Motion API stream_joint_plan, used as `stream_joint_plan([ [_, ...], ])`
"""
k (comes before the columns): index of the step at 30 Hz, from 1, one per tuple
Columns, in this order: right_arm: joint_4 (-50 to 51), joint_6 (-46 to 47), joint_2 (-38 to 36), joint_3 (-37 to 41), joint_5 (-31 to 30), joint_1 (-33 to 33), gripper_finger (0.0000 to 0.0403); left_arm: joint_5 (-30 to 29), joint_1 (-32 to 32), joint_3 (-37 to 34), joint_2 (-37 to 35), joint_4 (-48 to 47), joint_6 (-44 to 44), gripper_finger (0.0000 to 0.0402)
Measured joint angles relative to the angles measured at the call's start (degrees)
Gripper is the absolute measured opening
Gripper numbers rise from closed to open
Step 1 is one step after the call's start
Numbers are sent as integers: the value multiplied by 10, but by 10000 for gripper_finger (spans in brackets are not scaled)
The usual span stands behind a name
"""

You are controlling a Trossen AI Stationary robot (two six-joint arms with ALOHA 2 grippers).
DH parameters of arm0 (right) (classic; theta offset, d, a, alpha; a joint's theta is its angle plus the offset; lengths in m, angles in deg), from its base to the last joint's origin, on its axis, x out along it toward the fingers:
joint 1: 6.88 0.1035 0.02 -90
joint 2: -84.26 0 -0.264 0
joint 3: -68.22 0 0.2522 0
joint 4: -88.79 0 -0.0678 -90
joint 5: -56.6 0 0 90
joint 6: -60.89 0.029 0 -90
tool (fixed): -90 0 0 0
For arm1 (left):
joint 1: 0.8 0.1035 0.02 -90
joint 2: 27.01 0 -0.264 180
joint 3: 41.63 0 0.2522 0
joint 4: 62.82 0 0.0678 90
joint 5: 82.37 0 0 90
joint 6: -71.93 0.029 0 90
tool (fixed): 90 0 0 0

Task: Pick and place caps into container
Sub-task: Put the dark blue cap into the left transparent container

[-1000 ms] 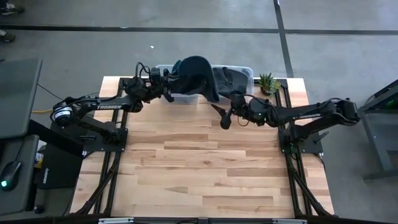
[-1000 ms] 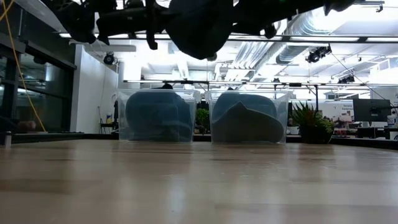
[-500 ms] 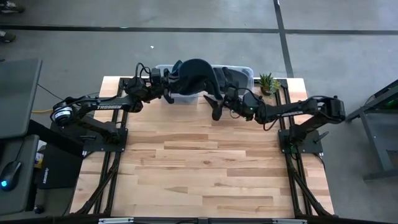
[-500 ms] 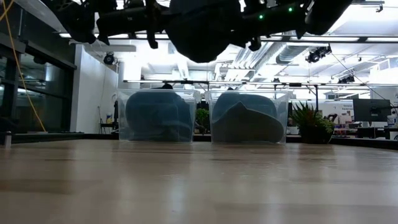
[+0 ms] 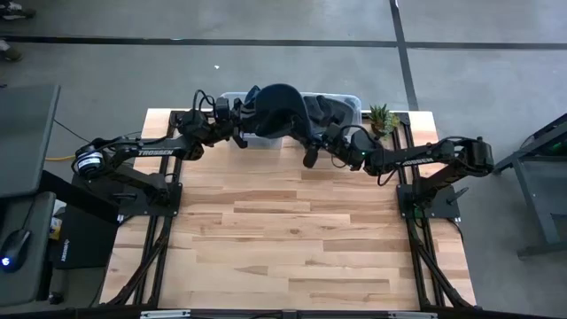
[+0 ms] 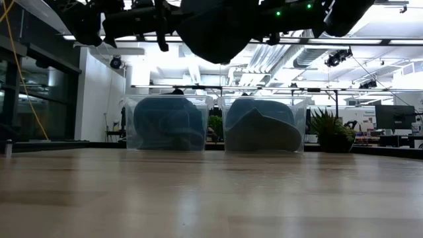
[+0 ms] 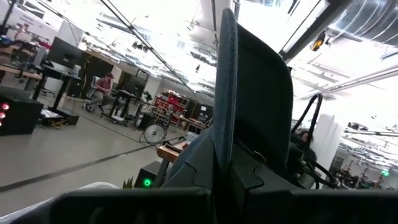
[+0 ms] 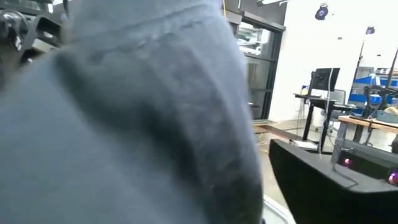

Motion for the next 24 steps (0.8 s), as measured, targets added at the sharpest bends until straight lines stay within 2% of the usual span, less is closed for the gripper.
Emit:
stream_joint_plan([
  [7, 7, 1, -1, 0, 2, 0, 163, -24, 0, 0, 0, 23, 5, 2],
  [14, 7, -15, -1, 0, 1, 0, 20, -27, 0, 0, 0, 27, 19, 2],
  [19, 40, -18, -1, -18, 6, -4, 7, -30, 0, 0, 0, 15, 19, 27],
  [24, 154, -11, -1, -75, 8, -9, 4, -29, 0, 0, 0, 7, 72, 61],
])
